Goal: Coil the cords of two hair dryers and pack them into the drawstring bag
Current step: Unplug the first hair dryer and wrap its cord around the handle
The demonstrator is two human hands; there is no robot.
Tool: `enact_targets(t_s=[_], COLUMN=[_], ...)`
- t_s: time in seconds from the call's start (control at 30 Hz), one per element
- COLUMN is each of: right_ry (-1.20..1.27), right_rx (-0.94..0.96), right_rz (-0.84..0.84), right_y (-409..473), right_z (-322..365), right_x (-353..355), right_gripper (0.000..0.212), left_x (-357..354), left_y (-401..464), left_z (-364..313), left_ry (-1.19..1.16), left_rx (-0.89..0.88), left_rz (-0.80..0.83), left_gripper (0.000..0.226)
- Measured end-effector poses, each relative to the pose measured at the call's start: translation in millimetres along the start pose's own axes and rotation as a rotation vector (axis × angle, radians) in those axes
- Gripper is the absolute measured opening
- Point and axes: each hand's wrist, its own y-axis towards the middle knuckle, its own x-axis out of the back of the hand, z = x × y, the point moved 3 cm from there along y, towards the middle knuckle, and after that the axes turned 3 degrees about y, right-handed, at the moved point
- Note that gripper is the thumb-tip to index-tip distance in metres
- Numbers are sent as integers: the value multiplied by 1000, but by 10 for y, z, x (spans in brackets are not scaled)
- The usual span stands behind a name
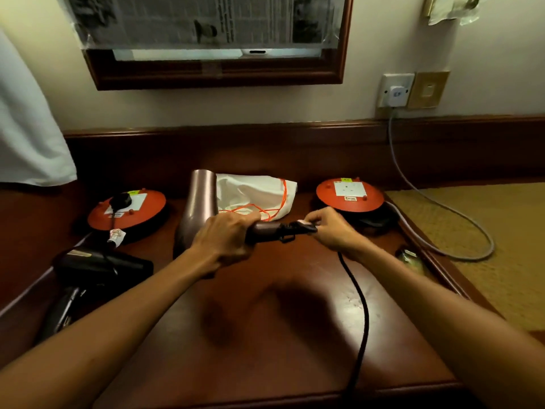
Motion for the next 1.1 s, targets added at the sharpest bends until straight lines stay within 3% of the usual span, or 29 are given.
enact_targets(t_s=[0.13, 0.23, 0.33, 0.43, 0.53, 0.6, 0.7, 0.8, 0.93, 1.1], right_ry=[-31, -130, -230, -243, -216, -277, -244, -222, -198, -358], right_rx=[100, 272, 381, 428, 373, 288, 217, 257, 355, 456], right_rz=[66, 168, 86, -63, -163, -142, -104, -151, -59, -18], right_y=[-557, -991, -1152, -1089, -868, -698, -667, -941, -1372, -1260], right_z=[73, 434, 914, 1233, 1241, 1069, 772, 650, 800, 1233], right_x=[-456, -558, -282, 112, 302, 231, -62, -327, -445, -69], right_gripper=[34, 33, 32, 31, 41, 36, 20, 23, 25, 20], left_x=[117, 177, 215, 318, 447, 548, 737, 841, 822, 716], left_y=[-175, -296, -447, -581, -678, -683, -593, -530, -526, -564], left_z=[89, 166, 131, 45, -79, -160, -196, -130, -21, -67], left_ry=[-44, 72, 236, 278, 223, 141, 7, 18, 134, 247], left_rx=[215, 305, 229, 90, -49, -90, -23, 65, 187, 115], left_rz=[-25, 49, 153, 182, 112, -2, -145, -162, -42, 83], left_gripper=[40, 45, 50, 42, 33, 31, 25, 20, 22, 30])
